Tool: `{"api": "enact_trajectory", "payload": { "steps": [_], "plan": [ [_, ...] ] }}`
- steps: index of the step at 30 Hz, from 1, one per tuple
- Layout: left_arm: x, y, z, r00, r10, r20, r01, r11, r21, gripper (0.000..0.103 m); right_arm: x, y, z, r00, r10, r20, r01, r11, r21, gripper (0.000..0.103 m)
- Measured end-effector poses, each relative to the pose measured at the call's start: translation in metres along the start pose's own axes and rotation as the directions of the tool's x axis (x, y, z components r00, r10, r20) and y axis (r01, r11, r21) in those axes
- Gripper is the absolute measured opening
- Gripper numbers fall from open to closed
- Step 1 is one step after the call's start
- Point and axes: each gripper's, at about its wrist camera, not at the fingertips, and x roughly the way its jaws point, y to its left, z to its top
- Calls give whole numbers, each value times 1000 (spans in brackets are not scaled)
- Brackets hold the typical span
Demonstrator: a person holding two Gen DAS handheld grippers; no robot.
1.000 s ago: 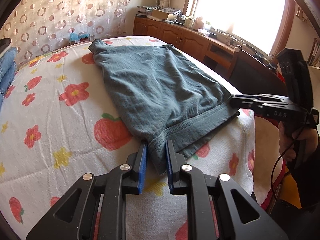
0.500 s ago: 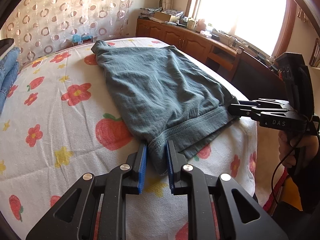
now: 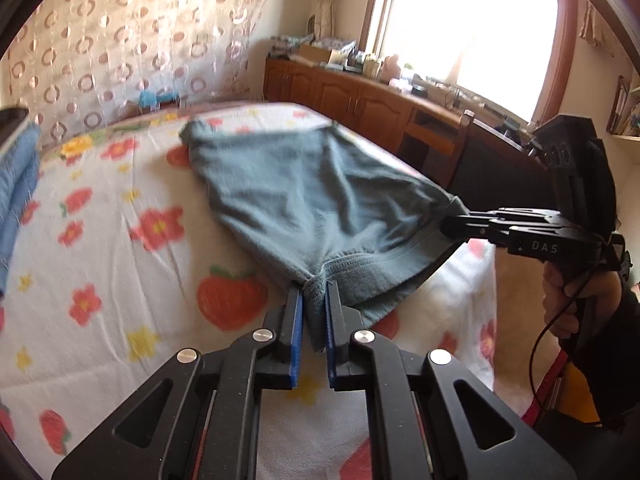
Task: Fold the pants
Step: 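Lift the hem with the left tool while the right tool grasps it beside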
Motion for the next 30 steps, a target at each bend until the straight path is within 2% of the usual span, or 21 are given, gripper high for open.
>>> {"api": "enact_trajectory", "payload": {
  "steps": [8,15,20,26,30],
  "plan": [
    [-50,-1,57,991,-1,137,-5,999,44,9,-43,22,36,990,13,143,-4,998,-65,15],
    [-102,5,96,971,8,237,-21,999,50,9,-91,50,65,962,44,268,-6,990,-141,15],
    [-126,13,115,955,41,293,-61,997,56,9,-110,69,78,945,72,318,-10,981,-193,15],
    [-118,52,140,945,111,309,-126,992,29,9,-94,77,104,939,100,330,-15,968,-250,15],
    [-99,86,166,938,157,309,-170,985,15,9,-47,69,139,942,102,319,-14,964,-266,15]
  ]
}}
